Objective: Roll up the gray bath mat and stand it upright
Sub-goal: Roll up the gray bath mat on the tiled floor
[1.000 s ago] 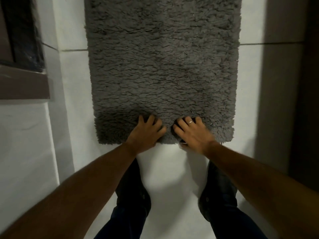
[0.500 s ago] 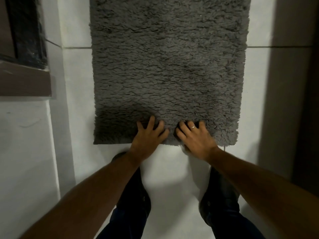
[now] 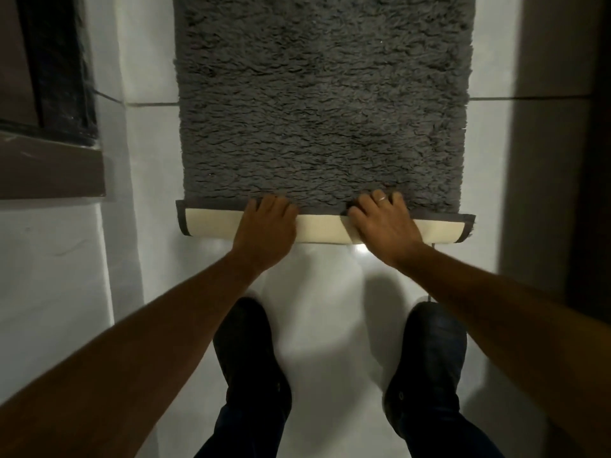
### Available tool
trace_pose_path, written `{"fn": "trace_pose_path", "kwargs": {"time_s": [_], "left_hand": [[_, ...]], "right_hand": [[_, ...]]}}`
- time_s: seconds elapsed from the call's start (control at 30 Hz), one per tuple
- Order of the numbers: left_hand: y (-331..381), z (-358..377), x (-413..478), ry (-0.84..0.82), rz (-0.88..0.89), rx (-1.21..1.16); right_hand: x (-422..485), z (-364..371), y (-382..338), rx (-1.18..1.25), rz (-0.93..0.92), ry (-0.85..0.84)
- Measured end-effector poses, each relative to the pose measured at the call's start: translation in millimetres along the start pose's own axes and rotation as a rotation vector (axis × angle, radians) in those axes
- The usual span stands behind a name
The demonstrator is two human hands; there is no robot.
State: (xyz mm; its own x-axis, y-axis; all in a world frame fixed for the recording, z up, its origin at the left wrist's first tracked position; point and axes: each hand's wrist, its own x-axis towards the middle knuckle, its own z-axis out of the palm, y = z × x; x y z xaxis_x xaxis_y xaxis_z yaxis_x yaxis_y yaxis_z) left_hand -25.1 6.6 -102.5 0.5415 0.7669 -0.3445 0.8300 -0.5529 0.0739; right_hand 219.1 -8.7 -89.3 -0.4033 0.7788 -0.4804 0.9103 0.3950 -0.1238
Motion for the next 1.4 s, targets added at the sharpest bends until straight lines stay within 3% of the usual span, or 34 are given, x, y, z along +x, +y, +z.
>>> {"fn": "trace_pose_path", "kwargs": {"time_s": [0.1, 0.23, 0.4, 0.47, 0.53, 0.63, 0.7, 0.87, 1.03, 1.27, 1.4], "left_hand": [[1.2, 2.5, -7.1, -0.148, -0.01, 0.016], [-3.0, -1.9, -4.5, -0.157, 0.001, -0.004], [-19.0, -18.6, -1.5, -0.257, 0.07, -0.291], [-26.3, -29.1, 9.3, -0.354, -0.027, -0.414], [-26.5, -36.9, 18.7, -0.282, -0.109, -0.431], [-7.8, -31.8, 17.7, 0.043, -0.105, -0.121], [8.2, -21.4, 11.0, 0.106, -0.104, -0.086], [12.9, 1.6, 11.7, -0.095, -0.119, 0.007], [-4.7, -7.4, 47.7, -0.133, -0.194, 0.063], [-14.8, -18.4, 52.2, 0.074, -0.156, 0.018], [-5.3, -23.2, 31.0, -0.152, -0.117, -0.099]], "right_hand": [[-11.5, 9.7, -3.8, 0.025, 0.009, 0.026], [-17.0, 15.7, -1.4, 0.013, -0.034, 0.028], [-10.4, -5.0, 13.7, 0.386, -0.053, -0.108], [-2.3, -14.4, 20.0, 0.519, -0.002, -0.183], [6.7, -20.9, 25.8, 0.595, 0.096, -0.164], [17.5, -22.4, 28.1, 0.397, 0.198, 0.055], [24.3, -22.6, 23.1, 0.216, 0.213, 0.103], [19.5, -10.4, 10.5, 0.163, 0.217, 0.235], [12.1, 3.8, 16.6, 0.027, 0.155, 0.107], [34.0, -8.4, 27.8, 0.041, 0.143, 0.123], [8.2, -4.9, 26.2, 0.142, 0.043, 0.026]]}}
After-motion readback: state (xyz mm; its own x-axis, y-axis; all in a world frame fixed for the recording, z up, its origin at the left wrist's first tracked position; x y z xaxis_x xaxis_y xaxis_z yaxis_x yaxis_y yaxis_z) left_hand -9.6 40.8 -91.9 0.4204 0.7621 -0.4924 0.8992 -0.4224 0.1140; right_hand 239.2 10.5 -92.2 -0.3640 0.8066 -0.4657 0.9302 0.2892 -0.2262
